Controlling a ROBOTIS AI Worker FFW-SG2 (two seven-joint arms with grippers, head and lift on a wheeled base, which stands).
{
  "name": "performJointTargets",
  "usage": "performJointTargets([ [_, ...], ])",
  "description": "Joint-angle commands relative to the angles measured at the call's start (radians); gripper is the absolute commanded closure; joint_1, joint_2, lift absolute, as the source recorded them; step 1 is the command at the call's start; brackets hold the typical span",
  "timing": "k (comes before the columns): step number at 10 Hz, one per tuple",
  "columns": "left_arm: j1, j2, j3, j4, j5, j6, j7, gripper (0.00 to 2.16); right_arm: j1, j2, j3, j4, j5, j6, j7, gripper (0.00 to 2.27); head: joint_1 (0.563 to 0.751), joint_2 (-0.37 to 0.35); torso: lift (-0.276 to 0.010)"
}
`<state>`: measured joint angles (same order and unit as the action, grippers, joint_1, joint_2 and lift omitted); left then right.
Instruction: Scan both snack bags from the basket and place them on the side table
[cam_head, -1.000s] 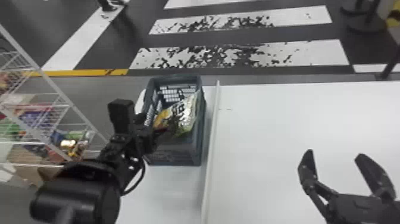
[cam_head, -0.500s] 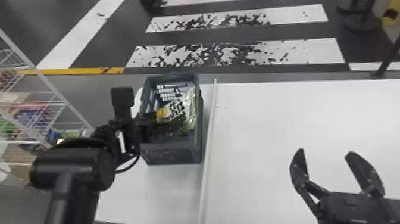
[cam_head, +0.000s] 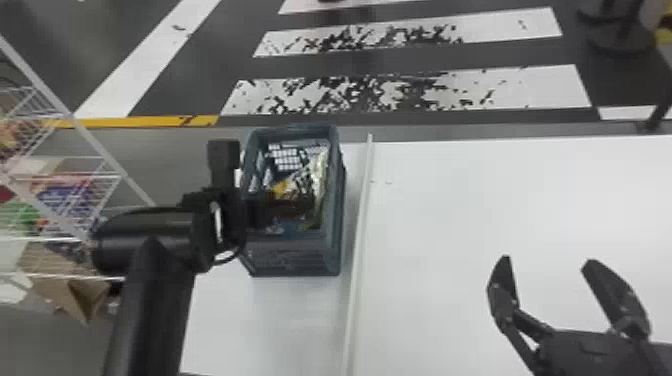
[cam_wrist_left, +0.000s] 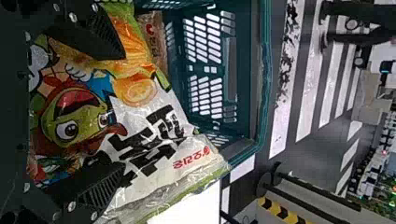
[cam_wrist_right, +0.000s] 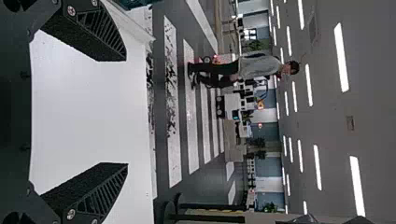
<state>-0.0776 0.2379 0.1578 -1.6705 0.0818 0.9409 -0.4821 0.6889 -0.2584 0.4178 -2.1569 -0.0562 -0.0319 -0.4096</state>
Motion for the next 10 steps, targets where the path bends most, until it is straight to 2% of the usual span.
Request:
performJointTargets([
  [1, -0.017, -0.005, -0.018, 0.029, -0.04, 0.0, -0.01, 0.74, -0.002, -0.001, 0.007, -0.001, 0.006, 0.004, 0.0, 0.12, 0.695, 0.248, -0.075],
  [2, -0.017, -0.015, -0.029, 0.032, -0.06, 0.0, -0.004, 1.47, -0.003, -0.001, 0.009, -0.001, 0.006, 0.007, 0.0, 0.12, 0.695, 0.249, -0.075],
  [3, -0.014, -0.023, -0.03, 0.023, -0.066, 0.04, 0.036, 2.15, -0.003, -0.002, 0.009, -0.003, 0.007, 0.01, 0.0, 0.12, 0.695, 0.249, -0.075],
  [4, -0.008, -0.023, -0.027, 0.018, -0.068, 0.04, 0.019, 2.14, -0.003, -0.004, 0.009, -0.004, 0.007, 0.01, 0.0, 0.12, 0.695, 0.251, -0.075],
  [6, 0.025, -0.023, 0.026, -0.051, -0.02, 0.037, -0.007, 2.14, -0.003, -0.005, 0.01, -0.012, 0.012, 0.016, 0.0, 0.12, 0.695, 0.252, -0.075],
  [9, 0.062, -0.026, 0.137, -0.106, 0.124, 0.034, -0.024, 2.13, -0.003, -0.005, 0.013, -0.012, 0.013, 0.019, 0.0, 0.12, 0.695, 0.263, -0.075],
  [10, 0.078, -0.029, 0.163, -0.133, 0.147, 0.031, -0.023, 2.14, -0.003, -0.005, 0.018, -0.012, 0.019, 0.022, 0.0, 0.12, 0.695, 0.271, -0.075],
])
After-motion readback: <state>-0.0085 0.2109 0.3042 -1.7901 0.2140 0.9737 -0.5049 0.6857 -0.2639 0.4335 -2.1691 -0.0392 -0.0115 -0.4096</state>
